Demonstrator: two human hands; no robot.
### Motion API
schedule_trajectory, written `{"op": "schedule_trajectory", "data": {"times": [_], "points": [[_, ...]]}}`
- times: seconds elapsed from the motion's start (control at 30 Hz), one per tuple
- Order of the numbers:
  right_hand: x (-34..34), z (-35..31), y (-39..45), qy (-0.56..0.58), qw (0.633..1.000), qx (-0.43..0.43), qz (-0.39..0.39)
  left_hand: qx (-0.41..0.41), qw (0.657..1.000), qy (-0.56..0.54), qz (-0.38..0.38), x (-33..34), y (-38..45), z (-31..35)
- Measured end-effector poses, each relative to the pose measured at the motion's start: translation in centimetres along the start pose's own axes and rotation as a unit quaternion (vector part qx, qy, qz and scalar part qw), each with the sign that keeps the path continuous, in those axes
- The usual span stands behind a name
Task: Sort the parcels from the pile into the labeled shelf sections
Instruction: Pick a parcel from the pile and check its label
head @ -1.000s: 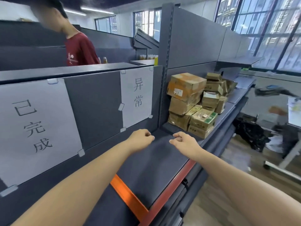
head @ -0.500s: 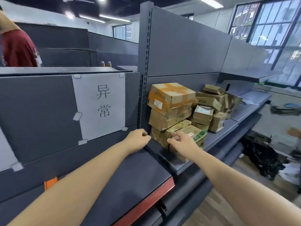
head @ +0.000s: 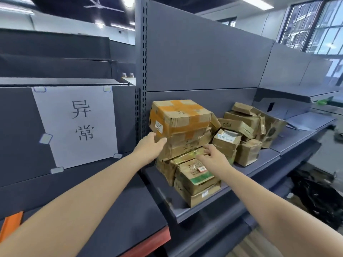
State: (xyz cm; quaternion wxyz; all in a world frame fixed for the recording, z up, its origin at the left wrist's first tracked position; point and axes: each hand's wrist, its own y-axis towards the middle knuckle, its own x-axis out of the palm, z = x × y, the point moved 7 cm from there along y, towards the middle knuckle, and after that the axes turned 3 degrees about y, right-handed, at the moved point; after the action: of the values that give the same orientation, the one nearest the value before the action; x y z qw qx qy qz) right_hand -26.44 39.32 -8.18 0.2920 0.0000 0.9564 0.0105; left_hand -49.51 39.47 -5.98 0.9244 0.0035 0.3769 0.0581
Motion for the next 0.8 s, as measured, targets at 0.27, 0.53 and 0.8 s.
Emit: {"op": "schedule_trajectory", "data": {"times": [0.27,0.53,0.8], "points": [[-4.5,0.0,7.9,-0.006,0.999,-0.031,0.044,-0.038,0.989,-0.092,0.113,0.4,6.9,2.9],[-7.4,-0.8,14.6,0.002,0.998,-0.045,0.051,-0.074,0.975,-0.132,0.162,0.2,11.3,4.3],[-7.1,-1.2,20.8,0.047,0.998,-0.027,-0.02,-0.179,0.943,-0.221,0.171,2.1,13.0,3.2]]}}
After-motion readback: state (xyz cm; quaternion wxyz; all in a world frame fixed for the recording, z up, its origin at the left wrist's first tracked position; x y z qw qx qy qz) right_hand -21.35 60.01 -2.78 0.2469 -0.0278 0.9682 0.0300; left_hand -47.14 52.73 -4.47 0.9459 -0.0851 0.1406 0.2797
